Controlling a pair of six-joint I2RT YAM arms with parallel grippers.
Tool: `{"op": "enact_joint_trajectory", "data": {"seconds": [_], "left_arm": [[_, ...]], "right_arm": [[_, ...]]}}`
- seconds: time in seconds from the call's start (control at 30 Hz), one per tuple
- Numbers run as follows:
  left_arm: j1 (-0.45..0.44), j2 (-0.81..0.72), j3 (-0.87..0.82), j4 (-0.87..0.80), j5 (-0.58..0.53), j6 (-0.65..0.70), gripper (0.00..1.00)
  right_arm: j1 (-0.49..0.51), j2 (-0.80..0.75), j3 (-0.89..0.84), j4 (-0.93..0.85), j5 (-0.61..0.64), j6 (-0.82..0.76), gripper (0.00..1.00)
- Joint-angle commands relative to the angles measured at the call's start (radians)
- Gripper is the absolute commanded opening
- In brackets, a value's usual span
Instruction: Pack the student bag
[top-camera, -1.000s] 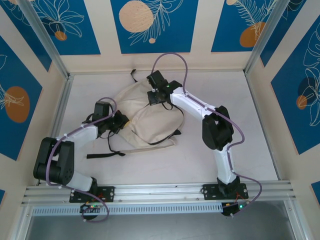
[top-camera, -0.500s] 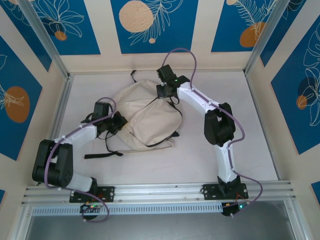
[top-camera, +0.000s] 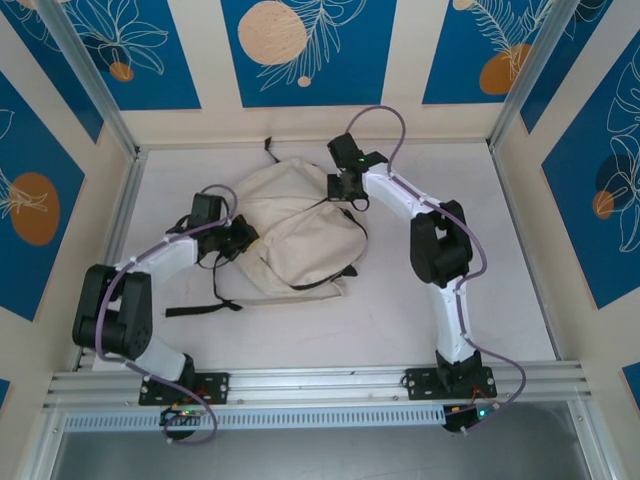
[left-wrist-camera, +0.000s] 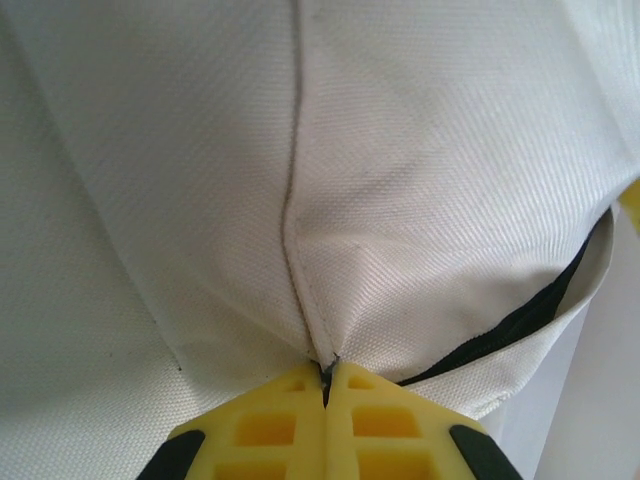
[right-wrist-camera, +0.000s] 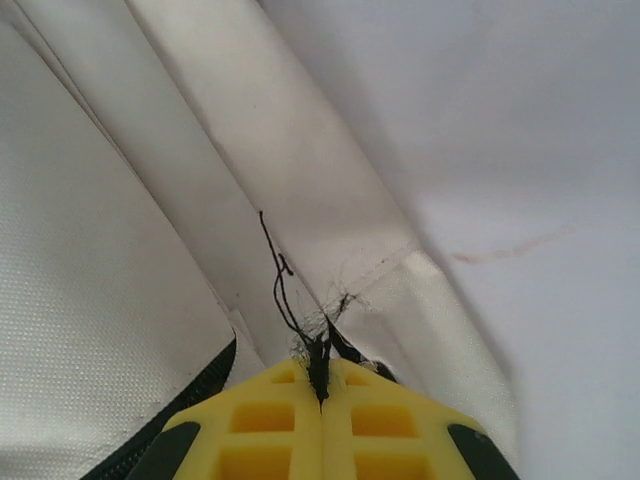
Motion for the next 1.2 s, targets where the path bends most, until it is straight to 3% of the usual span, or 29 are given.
{"op": "enact_joint_trajectory", "data": {"seconds": [0.0,0.1,0.17,0.23,0.4,0.53,0.7,0.77,1.0,1.17], "left_arm": [[-0.004,0.078,0.095,-0.019,0.028,0.066,0.0],[-0.03,0.156,0.213,-0.073,0.038,0.113,0.0],[-0.035,0.185,0.263,-0.098,0.032,0.126,0.07],[-0.035,0.195,0.314,-0.152,0.006,0.145,0.22],[-0.035,0.114,0.406,-0.347,-0.119,0.217,0.44],[-0.024,-0.008,0.439,-0.496,-0.309,0.282,0.64],[0.005,-0.163,0.405,-0.555,-0.577,0.369,0.91],[0.013,-0.228,0.351,-0.531,-0.675,0.421,1.0],[0.048,-0.396,0.105,-0.342,-0.983,0.498,1.0],[0.077,-0.444,-0.102,-0.12,-1.119,0.557,1.0]], "right_arm": [[-0.092,-0.121,-0.114,-0.02,0.111,0.102,0.0],[-0.111,-0.195,-0.22,0.017,0.072,0.15,0.0],[-0.116,-0.237,-0.255,0.041,0.027,0.152,0.03],[-0.121,-0.284,-0.264,0.045,-0.009,0.137,0.19],[-0.13,-0.465,-0.302,0.106,-0.032,0.063,0.56],[-0.183,-0.601,-0.348,0.162,-0.049,0.021,0.76],[-0.272,-0.727,-0.47,0.265,-0.02,-0.02,1.0],[-0.312,-0.776,-0.53,0.299,0.02,-0.017,0.99],[-0.417,-0.951,-0.836,0.505,0.155,-0.005,0.99],[-0.482,-0.926,-1.009,0.627,0.17,-0.028,0.99]]}}
